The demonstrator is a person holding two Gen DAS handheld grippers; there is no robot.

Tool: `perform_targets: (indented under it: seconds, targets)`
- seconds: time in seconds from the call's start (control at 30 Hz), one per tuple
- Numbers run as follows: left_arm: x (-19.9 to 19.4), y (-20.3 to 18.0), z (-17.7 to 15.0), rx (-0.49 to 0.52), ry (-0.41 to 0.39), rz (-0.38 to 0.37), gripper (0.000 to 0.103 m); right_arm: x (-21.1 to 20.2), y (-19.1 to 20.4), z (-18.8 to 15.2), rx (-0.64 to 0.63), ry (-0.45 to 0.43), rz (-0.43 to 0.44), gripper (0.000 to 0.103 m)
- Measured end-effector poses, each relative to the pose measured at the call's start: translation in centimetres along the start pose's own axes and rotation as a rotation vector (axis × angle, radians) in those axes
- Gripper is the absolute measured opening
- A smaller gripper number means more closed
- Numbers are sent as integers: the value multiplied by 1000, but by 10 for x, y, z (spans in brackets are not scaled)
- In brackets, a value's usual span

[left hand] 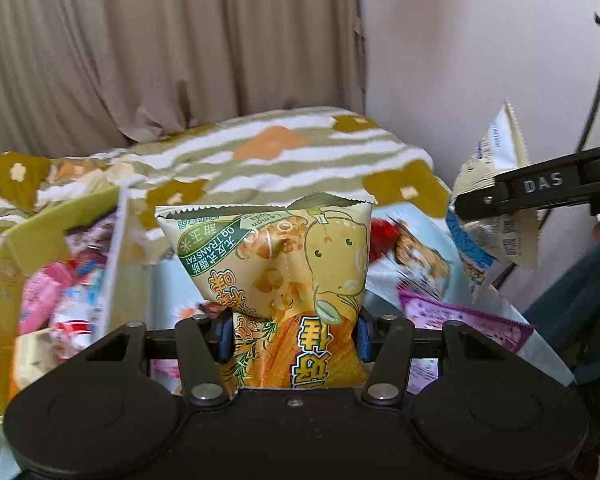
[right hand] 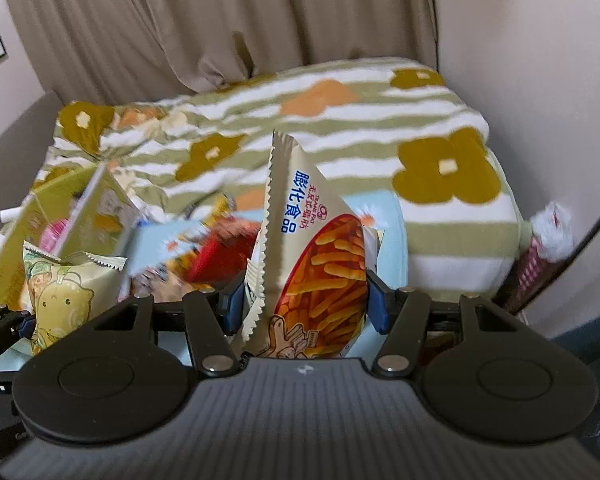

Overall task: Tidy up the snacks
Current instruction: 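Carry both held bags over the yellow box and open both tools to drop them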

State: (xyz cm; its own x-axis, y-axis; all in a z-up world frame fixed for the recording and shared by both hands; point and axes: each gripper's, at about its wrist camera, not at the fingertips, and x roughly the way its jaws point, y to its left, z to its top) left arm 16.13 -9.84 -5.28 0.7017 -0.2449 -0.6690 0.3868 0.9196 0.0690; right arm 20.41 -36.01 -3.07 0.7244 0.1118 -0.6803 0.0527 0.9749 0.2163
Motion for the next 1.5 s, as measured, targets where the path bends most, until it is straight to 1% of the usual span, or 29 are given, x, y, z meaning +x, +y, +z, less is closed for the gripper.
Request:
perform_targets:
  seconds: [0.13,0.3,0.47,0.63,0.7,0.83,0.93,1.07,1.1,1.13,1.17,1.2,1.23,1.37,1.5]
  targets:
    - [-18,28,5,-39,-26,36,57,-15,28,14,-24,-52,39,73]
    - [-36,73,9,-77,-56,100,58,-21,76,29,-55,-89,122,73]
    - [-48,123,7,-116,-68,159,58,-13,136,36,-93,-95,199,73]
    - [-51,174,1,-156,-55,195,58,2,199,40,-116,-75,278,73]
    - [-51,194,-1,-172,-49,200,58,9,224,40,-127,-59,304,73]
    - [-47,231,-7,-199,-34,195,58,27,270,35,-151,-30,318,73]
    - [-38,253,-11,-212,-12,173,58,44,297,30,-145,2,317,73]
    - [-19,277,-17,-226,27,118,59,60,325,21,-131,34,289,73]
    - [-15,282,-19,-231,38,104,63,61,329,19,-126,38,280,73]
    - [-12,286,-21,-236,48,92,75,64,333,16,-121,43,270,73]
    - [-8,291,-24,-244,55,84,84,67,336,14,-116,49,259,73]
    - [-6,296,-26,-249,56,82,99,69,339,12,-109,55,248,73]
    - [-7,298,-30,-250,50,78,102,71,341,10,-103,61,238,73]
    - [-10,303,-40,-222,53,74,102,80,346,4,-82,83,205,73]
    - [-13,310,-46,-242,62,77,102,86,350,1,-82,103,191,73]
